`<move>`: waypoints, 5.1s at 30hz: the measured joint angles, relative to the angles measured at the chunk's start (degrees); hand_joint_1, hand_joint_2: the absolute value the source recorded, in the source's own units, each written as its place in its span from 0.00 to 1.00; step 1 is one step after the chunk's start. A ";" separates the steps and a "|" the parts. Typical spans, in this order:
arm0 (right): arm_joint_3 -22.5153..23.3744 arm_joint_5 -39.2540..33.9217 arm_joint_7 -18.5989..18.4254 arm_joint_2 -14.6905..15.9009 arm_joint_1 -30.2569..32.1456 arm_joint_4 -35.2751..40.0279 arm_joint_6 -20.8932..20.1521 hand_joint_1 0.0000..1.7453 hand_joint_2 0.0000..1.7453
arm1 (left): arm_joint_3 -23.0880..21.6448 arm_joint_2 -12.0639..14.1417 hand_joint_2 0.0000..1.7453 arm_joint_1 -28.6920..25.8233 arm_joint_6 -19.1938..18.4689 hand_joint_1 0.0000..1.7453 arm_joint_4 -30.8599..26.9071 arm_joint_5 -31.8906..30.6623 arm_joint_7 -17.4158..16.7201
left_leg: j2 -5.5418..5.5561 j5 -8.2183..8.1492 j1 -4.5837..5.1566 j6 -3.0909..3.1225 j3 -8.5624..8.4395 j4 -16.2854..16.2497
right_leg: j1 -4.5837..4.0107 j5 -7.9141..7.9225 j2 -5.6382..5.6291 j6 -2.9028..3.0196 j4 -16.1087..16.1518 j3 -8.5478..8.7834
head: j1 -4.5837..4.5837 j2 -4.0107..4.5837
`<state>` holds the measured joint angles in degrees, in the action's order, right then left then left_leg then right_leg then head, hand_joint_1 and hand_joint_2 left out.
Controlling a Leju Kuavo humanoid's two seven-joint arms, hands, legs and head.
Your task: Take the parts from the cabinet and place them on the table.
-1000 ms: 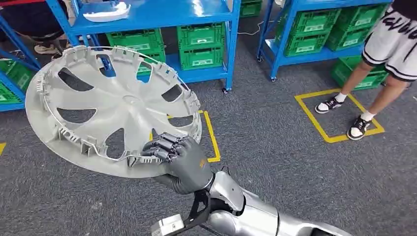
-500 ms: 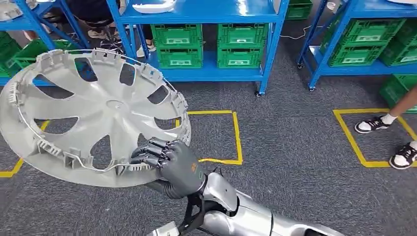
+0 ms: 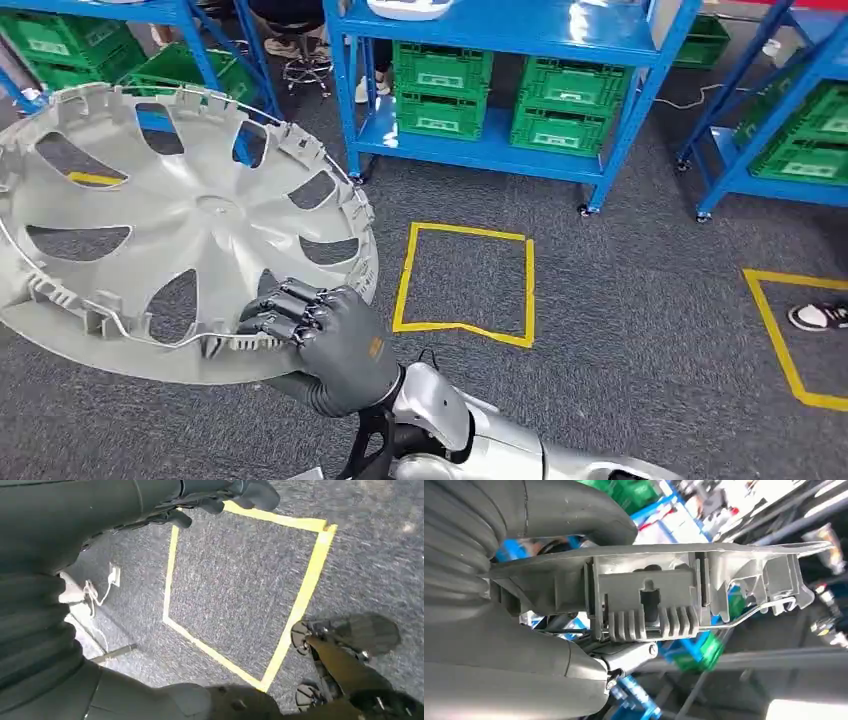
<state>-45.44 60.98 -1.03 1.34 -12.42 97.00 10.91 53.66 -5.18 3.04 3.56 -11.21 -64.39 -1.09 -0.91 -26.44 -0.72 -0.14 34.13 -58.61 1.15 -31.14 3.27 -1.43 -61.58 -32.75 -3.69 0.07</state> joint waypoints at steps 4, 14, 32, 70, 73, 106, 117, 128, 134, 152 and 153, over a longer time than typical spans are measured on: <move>0.46 -1.83 2.97 -0.35 -0.82 -0.11 -1.60 1.00 1.00 | 0.64 -0.68 1.00 0.36 0.22 0.00 -0.07 0.48 -1.45 | 3.29 0.37 0.33 0.68 0.62 -0.18 | -0.37 -6.43 -2.92 0.32 -15.93 -7.84 | -0.18 0.00; 4.74 -4.18 5.88 -0.20 -3.94 -2.55 0.91 1.00 1.00 | 1.25 -1.27 1.00 -0.06 0.61 0.00 -0.04 -0.02 0.15 | 9.80 1.14 0.07 -1.75 1.84 -0.45 | -0.03 3.10 -4.78 2.77 2.90 0.29 | -0.29 0.00; 5.53 -5.01 5.64 0.35 -4.50 -4.63 1.75 1.00 1.00 | 1.27 -1.49 1.00 0.58 1.01 0.00 -0.07 -1.14 -1.29 | 0.83 0.98 -0.24 0.40 1.37 -0.51 | -0.10 -3.34 -1.87 0.06 -4.95 -1.53 | -0.53 0.00; 7.41 -4.53 4.33 4.52 1.41 -2.56 5.70 1.00 1.00 | -0.24 -2.14 1.00 1.14 0.70 0.00 -0.15 -5.96 -1.05 | 3.41 0.19 0.13 0.74 0.93 -1.17 | -0.79 -6.43 -2.92 0.71 -15.76 -7.85 | -0.88 0.00; 7.41 -4.64 4.46 4.59 1.47 -2.58 5.70 1.00 1.00 | -0.24 -2.10 1.00 1.08 0.70 0.00 -0.15 -5.83 -1.03 | 3.96 0.21 0.24 0.77 0.92 -1.17 | -0.90 -5.90 -2.96 0.99 -15.90 -8.16 | -0.88 0.00; 6.64 -5.99 3.94 5.46 -1.33 -2.77 4.96 1.00 1.00 | -0.19 -2.23 1.00 0.76 0.39 0.00 -0.04 -4.35 -0.62 | 9.08 2.07 -0.23 -0.76 2.54 -1.03 | -1.16 1.98 -7.27 1.79 2.06 0.39 | -1.49 0.00; 6.64 -4.20 2.89 5.37 0.69 -2.51 4.54 1.00 1.00 | -0.19 -2.05 1.00 0.41 -0.13 0.00 0.00 -4.70 -0.99 | 0.70 -2.21 0.17 -2.34 5.18 -10.07 | -1.25 2.79 1.87 3.64 2.95 0.70 | -0.94 0.00; 7.34 -4.41 4.07 5.48 0.98 -2.40 4.67 1.00 1.00 | -0.19 -2.30 1.00 0.93 -0.04 0.00 -0.04 -5.13 -0.88 | 1.88 0.73 0.03 1.07 1.04 -0.85 | -0.83 -5.56 -2.83 0.39 -11.38 -5.02 | -1.42 0.00; 7.37 -4.39 4.09 5.53 1.19 -2.38 4.43 1.00 1.00 | -0.19 -2.36 1.00 0.82 -0.04 0.00 -0.04 -5.38 -0.88 | 7.05 1.47 -0.26 0.12 1.36 -1.00 | -0.14 2.25 -6.83 0.76 1.56 0.86 | -1.42 0.00; 7.76 -4.02 4.11 5.48 1.83 -1.94 4.46 1.00 1.00 | -0.22 -1.95 1.00 0.88 -0.13 0.00 -0.04 -6.08 -0.44 | -2.42 -0.23 0.60 -0.51 0.42 -1.41 | -1.63 2.39 3.66 1.99 2.21 0.75 | -0.97 0.00; 7.80 -4.00 4.09 5.48 1.83 -1.94 4.46 1.00 1.00 | -0.22 -1.95 1.00 0.79 -0.13 0.00 -0.04 -6.08 -0.44 | -1.79 -0.18 0.78 -0.24 0.61 -1.48 | -1.60 2.51 4.19 1.77 2.37 0.83 | -0.94 0.00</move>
<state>-37.64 56.98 3.06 6.82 -10.59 95.06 15.37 53.44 -7.13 3.83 3.43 -11.26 -70.47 -1.53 -2.71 -26.63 0.07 -0.38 34.74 -60.09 -0.45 -28.63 7.46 0.33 -59.20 -31.92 -4.63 0.07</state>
